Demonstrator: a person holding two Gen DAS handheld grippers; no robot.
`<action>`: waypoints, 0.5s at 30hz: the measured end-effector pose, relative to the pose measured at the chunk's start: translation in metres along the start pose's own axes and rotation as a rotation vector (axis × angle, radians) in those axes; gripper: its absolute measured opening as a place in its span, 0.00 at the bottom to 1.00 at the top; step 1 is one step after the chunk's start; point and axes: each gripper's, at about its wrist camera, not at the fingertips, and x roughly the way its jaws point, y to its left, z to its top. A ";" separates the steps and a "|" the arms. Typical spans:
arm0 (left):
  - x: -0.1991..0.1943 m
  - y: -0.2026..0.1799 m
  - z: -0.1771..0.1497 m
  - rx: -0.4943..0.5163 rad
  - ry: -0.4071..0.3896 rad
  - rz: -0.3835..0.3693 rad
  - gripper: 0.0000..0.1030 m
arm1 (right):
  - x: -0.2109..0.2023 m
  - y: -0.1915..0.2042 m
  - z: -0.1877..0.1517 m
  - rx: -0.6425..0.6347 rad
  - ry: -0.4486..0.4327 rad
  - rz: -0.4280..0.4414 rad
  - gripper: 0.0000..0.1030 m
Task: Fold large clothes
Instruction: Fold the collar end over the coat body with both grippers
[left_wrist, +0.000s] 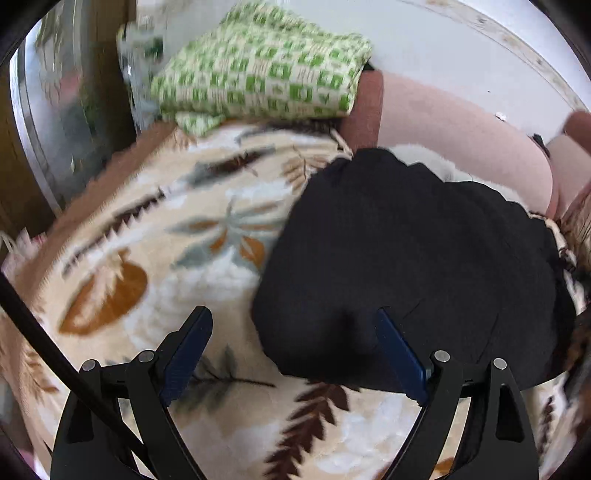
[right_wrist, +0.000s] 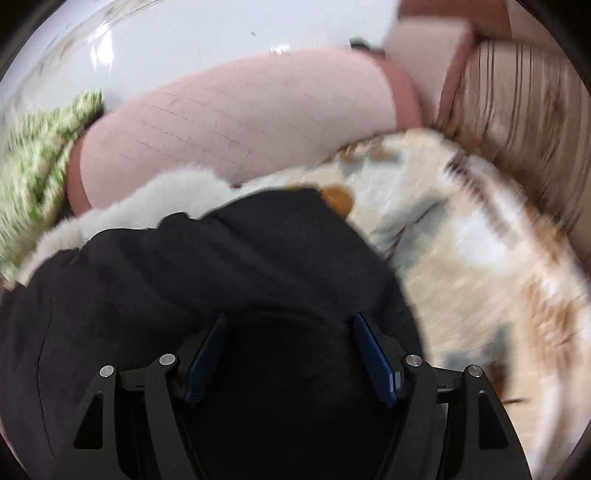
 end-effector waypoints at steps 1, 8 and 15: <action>-0.005 0.002 -0.002 0.009 -0.039 0.026 0.87 | -0.015 0.007 -0.001 -0.018 -0.050 -0.009 0.71; -0.018 0.019 0.003 -0.039 -0.105 0.042 0.87 | -0.081 0.128 0.007 -0.175 -0.081 0.282 0.71; -0.028 0.023 0.008 -0.030 -0.149 0.043 0.87 | -0.011 0.209 -0.028 -0.249 0.082 0.224 0.78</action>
